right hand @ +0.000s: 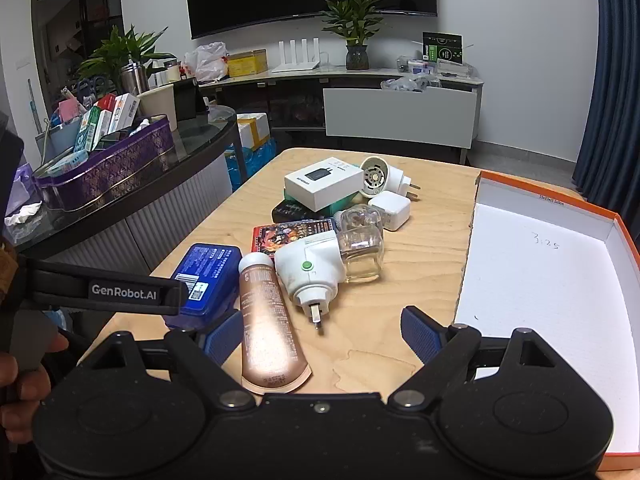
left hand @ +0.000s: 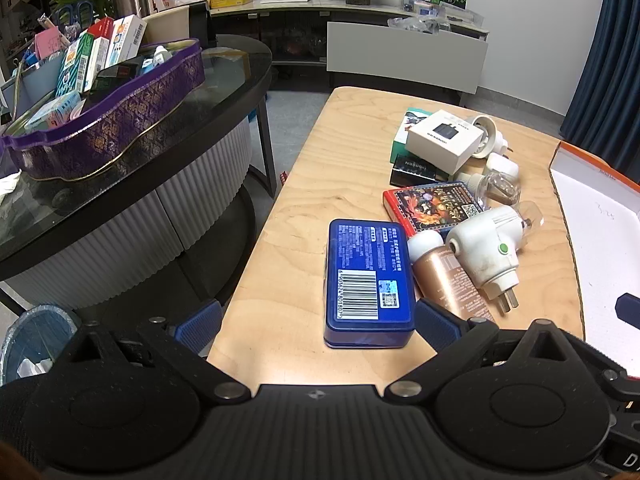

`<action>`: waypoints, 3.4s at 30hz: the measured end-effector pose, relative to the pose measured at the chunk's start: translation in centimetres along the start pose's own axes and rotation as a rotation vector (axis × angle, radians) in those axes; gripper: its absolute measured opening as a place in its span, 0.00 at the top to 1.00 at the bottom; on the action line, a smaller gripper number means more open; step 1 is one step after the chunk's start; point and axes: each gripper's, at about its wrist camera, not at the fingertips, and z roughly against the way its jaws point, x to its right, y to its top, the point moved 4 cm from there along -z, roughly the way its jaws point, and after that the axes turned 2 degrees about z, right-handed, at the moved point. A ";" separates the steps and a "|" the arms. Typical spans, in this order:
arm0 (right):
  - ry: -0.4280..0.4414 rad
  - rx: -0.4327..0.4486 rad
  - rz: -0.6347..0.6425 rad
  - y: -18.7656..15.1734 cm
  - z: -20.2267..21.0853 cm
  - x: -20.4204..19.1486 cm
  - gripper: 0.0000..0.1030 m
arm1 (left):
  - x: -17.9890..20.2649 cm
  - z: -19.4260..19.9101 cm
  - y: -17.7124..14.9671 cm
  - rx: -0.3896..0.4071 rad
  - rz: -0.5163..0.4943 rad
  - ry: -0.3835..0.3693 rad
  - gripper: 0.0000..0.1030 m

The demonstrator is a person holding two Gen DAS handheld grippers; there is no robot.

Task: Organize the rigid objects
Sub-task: 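Grasp the blue tin box with the left tool while the right tool approaches the white plug-in freshener, then lift the blue tin with the left tool while the right tool grasps the white freshener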

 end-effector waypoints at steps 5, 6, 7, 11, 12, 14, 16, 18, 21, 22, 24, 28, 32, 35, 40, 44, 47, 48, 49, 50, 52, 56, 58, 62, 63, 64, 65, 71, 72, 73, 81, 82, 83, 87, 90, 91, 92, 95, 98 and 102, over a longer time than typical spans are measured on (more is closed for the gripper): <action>-0.004 -0.001 -0.002 0.0 0.0 0.1 0.02 | 0.0 -0.1 -0.1 -0.001 -0.002 0.001 0.00; -0.004 -0.002 -0.002 0.0 -0.1 0.1 0.02 | 0.1 -0.1 -0.1 -0.001 -0.004 0.001 0.00; -0.003 -0.003 -0.002 0.0 -0.1 0.1 0.02 | 0.1 -0.1 -0.1 -0.001 -0.006 0.002 0.00; -0.002 -0.006 0.001 0.0 -0.2 0.0 0.02 | 0.1 -0.2 0.0 -0.003 -0.008 0.004 0.00; -0.002 -0.008 0.002 0.0 -0.2 0.0 0.02 | 0.1 -0.3 0.0 -0.004 -0.009 0.004 0.00; -0.004 -0.009 0.004 0.0 -0.3 0.0 0.02 | 0.1 -0.4 -0.1 -0.007 -0.008 0.003 0.00; -0.004 -0.012 0.004 -0.1 -0.3 0.0 0.02 | 0.1 -0.5 0.0 -0.008 -0.009 0.003 0.00; -0.003 -0.013 0.002 -0.1 -0.4 0.0 0.02 | 0.1 -0.6 0.0 -0.011 -0.009 0.003 0.00; -0.005 -0.017 0.001 -0.1 -0.6 0.1 0.02 | 0.1 -1.0 0.0 -0.015 -0.008 0.002 0.00; -0.005 -0.018 0.001 -0.1 -0.6 0.1 0.02 | 0.2 -1.0 0.0 -0.017 -0.009 0.002 0.00; -0.004 -0.019 0.000 -0.1 -0.7 0.1 0.02 | 0.2 -1.2 0.0 -0.018 -0.010 0.002 0.00; -0.005 -0.022 0.000 -0.1 -0.7 0.2 0.02 | 0.5 -1.4 0.2 -0.020 -0.018 0.003 0.00; -0.005 -0.024 -0.004 -0.1 -1.0 0.3 0.02 | 0.6 -1.7 0.3 -0.023 -0.025 0.003 0.00; -0.007 -0.028 -0.004 -0.1 -1.2 0.3 0.02 | 0.8 -2.0 0.3 -0.029 -0.030 0.005 0.00; -0.006 -0.034 -0.001 -0.1 -1.5 0.3 0.02 | 0.9 -2.6 0.3 -0.036 -0.038 0.007 0.00; -0.008 -0.037 -0.003 -0.1 -1.7 0.3 0.02 | 0.9 -2.9 0.5 -0.031 -0.033 0.000 0.00; -0.007 -0.039 -0.005 -0.1 -1.8 0.4 0.02 | 1.0 -3.2 0.8 -0.028 -0.032 -0.007 0.00; -0.009 -0.039 -0.004 -0.1 -1.8 0.4 0.02 | 1.0 -3.3 0.9 -0.028 -0.034 -0.010 0.00; -0.011 -0.040 -0.005 -0.1 -1.8 0.4 0.02 | 1.2 -3.4 0.9 -0.030 -0.036 -0.012 0.00; -0.011 -0.040 -0.006 0.0 -1.9 0.5 0.02 | 1.3 -3.6 1.0 -0.031 -0.038 -0.012 0.00; -0.012 -0.042 -0.009 0.0 -2.2 0.6 0.02 | 1.6 -4.0 1.0 -0.033 -0.049 -0.006 0.00; -0.017 -0.032 0.007 0.4 -2.6 0.7 0.02 | 1.4 -5.2 0.6 -0.057 -0.049 -0.008 0.05; -0.016 -0.023 0.004 0.8 -3.1 0.8 0.02 | 1.2 -5.7 0.4 -0.068 -0.035 -0.046 0.19; -0.010 -0.008 0.016 2.1 -4.9 0.8 0.02 | 1.4 -5.4 0.3 -0.028 -0.072 -0.052 0.39; -0.011 -0.011 0.018 2.4 -5.5 0.7 0.02 | 1.3 -5.4 0.3 -0.026 -0.065 -0.060 0.39; -0.007 -0.015 0.019 2.6 -6.2 0.7 0.02 | 1.1 -5.2 0.3 -0.021 -0.058 -0.062 0.39; -0.002 -0.021 0.018 2.9 -6.9 0.6 0.02 | 1.0 -5.1 0.3 -0.016 -0.054 -0.059 0.39; 0.017 -0.088 -0.066 3.4 -11.1 0.7 0.02 | 0.4 -4.5 0.7 0.017 -0.044 -0.070 0.39; 0.012 -0.088 -0.097 3.4 -11.6 0.8 0.02 | 0.4 -4.5 0.7 0.020 -0.045 -0.069 0.39; 0.011 -0.102 -0.120 3.4 -12.1 1.0 0.02 | 0.4 -4.5 0.7 0.024 -0.048 -0.067 0.39; 0.052 -0.076 -0.213 2.7 -12.2 2.2 0.23 | 0.1 -4.5 0.6 0.037 -0.030 -0.089 0.39; 0.050 -0.073 -0.215 2.6 -12.0 2.4 0.23 | 0.2 -4.6 0.6 0.036 -0.031 -0.093 0.39; 0.059 -0.072 -0.218 2.5 -11.8 2.6 0.23 | 0.3 -4.6 0.5 0.036 -0.032 -0.097 0.39; 0.058 -0.040 -0.215 2.2 -10.4 3.5 0.23 | 0.4 -4.1 0.5 0.051 -0.031 -0.107 0.39; 0.060 0.005 -0.192 2.2 -8.7 3.7 0.23 | 0.7 -3.4 0.7 0.071 -0.038 -0.117 0.39; 0.057 0.024 -0.180 2.4 -8.1 3.6 0.23 | 1.0 -3.1 0.7 0.079 -0.043 -0.119 0.39; 0.055 0.041 -0.169 2.6 -7.5 3.6 0.23 | 1.2 -2.8 0.7 0.086 -0.046 -0.123 0.39; 0.044 0.084 -0.153 3.3 -5.5 3.9 0.23 | 1.9 -2.0 1.0 0.101 -0.049 -0.146 0.39; 0.029 0.120 -0.157 3.8 -3.5 4.7 0.23 | 3.0 -1.2 1.4 0.114 -0.052 -0.176 0.39; -0.009 0.154 -0.175 4.0 -1.0 6.5 0.23 | 5.3 -0.3 1.9 0.123 -0.079 -0.218 0.39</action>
